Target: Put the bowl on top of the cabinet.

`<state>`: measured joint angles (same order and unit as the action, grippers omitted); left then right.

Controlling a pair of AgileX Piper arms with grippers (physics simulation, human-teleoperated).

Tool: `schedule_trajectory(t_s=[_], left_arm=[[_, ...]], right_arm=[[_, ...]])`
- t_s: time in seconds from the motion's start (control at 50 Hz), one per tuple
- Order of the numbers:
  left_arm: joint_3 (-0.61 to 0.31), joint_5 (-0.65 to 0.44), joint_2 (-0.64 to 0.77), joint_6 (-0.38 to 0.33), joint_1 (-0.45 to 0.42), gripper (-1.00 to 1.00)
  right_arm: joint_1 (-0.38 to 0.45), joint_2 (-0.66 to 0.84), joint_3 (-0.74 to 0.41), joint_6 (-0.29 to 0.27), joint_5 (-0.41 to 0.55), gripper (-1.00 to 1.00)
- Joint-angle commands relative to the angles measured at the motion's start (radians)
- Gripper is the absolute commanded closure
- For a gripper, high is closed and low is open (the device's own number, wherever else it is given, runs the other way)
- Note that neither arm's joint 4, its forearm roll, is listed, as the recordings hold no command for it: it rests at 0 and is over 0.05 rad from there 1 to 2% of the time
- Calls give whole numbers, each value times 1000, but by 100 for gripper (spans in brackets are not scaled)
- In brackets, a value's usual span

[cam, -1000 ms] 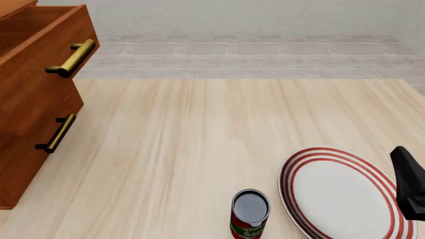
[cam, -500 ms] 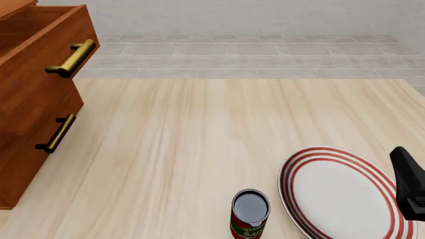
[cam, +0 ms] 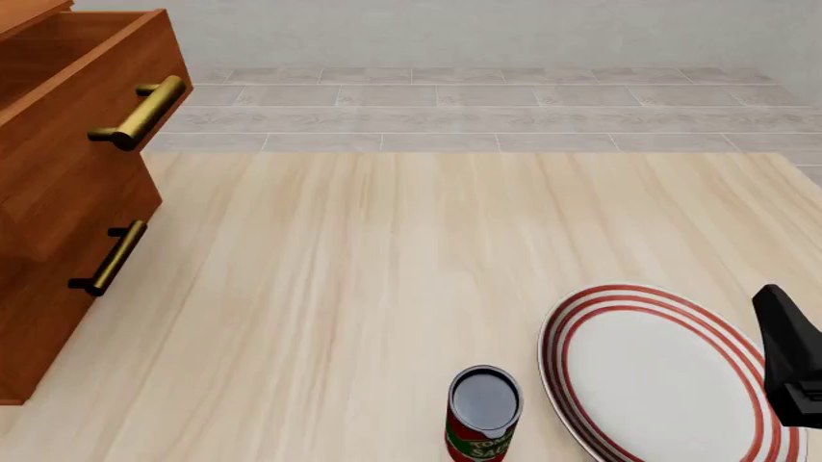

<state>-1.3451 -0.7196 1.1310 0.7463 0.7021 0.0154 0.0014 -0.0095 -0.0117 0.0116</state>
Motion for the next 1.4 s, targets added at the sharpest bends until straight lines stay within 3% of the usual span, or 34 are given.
schedule_trajectory(t_s=[0.02,0.56,0.58,0.6,0.62,0.64,1.4], left_arm=[[10,16,-10,10,15,100],[23,36,-17,15,-8,100],[26,36,-18,18,-4,-100],[26,36,-18,17,-5,-100],[25,36,-18,15,-8,100],[27,37,-18,16,-4,-100],[21,37,-38,24,-8,-100]], right_arm=[[0,0,-1,-1,2,-100],[0,1,-5,-2,7,-100],[0,1,-5,-3,6,-100],[0,0,-4,-3,5,-100],[0,0,-3,-3,5,-100],[0,0,-2,-3,3,-100],[4,0,-5,-9,8,-100]])
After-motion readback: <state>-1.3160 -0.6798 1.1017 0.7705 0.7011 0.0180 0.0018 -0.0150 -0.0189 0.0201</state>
